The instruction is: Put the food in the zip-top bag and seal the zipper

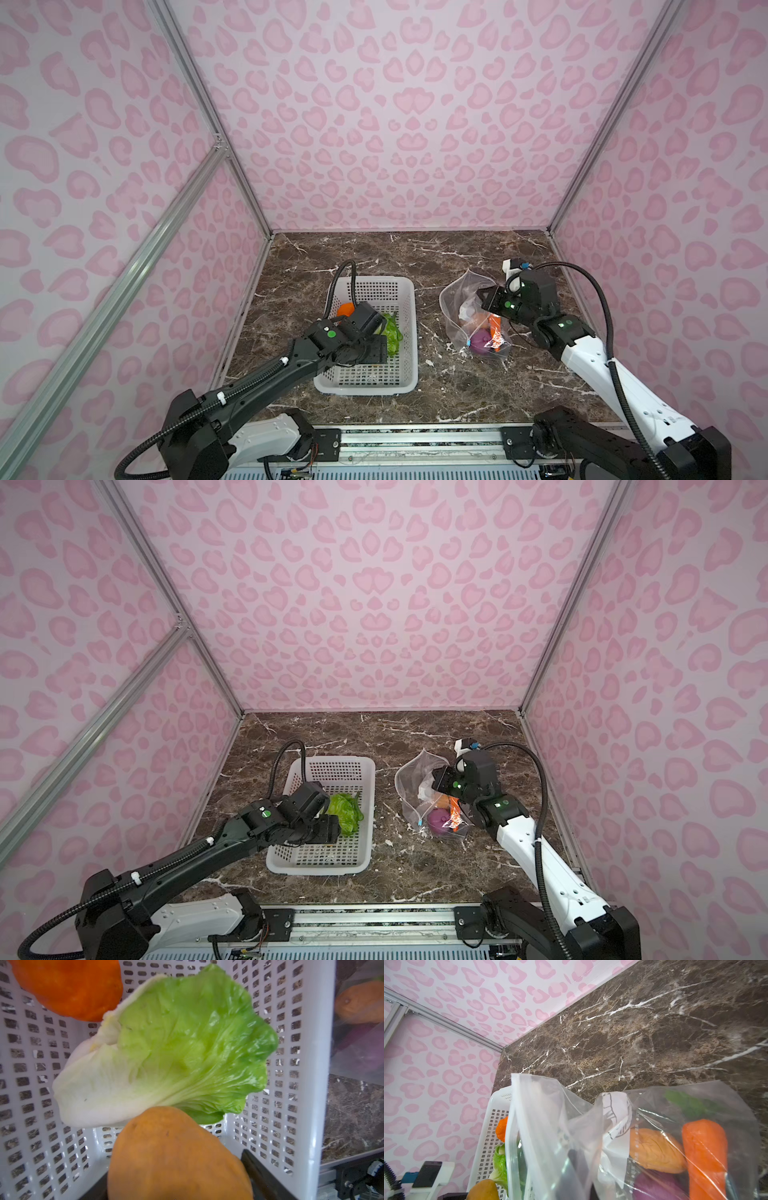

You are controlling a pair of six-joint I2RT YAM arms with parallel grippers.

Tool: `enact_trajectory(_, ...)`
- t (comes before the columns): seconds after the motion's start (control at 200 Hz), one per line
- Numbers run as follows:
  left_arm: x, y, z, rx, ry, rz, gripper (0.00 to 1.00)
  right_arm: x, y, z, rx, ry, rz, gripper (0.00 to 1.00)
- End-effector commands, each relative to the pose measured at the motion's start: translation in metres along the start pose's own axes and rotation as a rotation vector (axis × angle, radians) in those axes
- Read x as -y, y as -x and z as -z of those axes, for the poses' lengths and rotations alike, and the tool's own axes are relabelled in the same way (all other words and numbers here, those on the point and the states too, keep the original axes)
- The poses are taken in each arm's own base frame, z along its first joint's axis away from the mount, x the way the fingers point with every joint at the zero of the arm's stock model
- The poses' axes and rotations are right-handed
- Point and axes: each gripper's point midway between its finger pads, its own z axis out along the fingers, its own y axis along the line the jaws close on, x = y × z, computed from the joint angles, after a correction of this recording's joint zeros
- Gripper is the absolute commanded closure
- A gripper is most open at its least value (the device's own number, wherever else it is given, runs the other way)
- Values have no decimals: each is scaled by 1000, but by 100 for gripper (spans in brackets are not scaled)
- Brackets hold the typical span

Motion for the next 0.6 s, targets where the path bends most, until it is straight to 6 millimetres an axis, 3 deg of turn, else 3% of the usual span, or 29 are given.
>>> enact_trajectory(0.0,0,10,10,40,4,3,23,2,-1,-1,5,-5,-3,100)
enact_trajectory(0.215,16,40,19,137,-53,30,28,3,-2,-2,5,-5,-6,100)
enact_trajectory(0.415,71,82,43,259,-265,-11,38,2,-1,0,7,-5,1,100)
enact_trajectory(0.595,123,108,67,329,-441,-87,38,2,0,0,7,-5,-2,100)
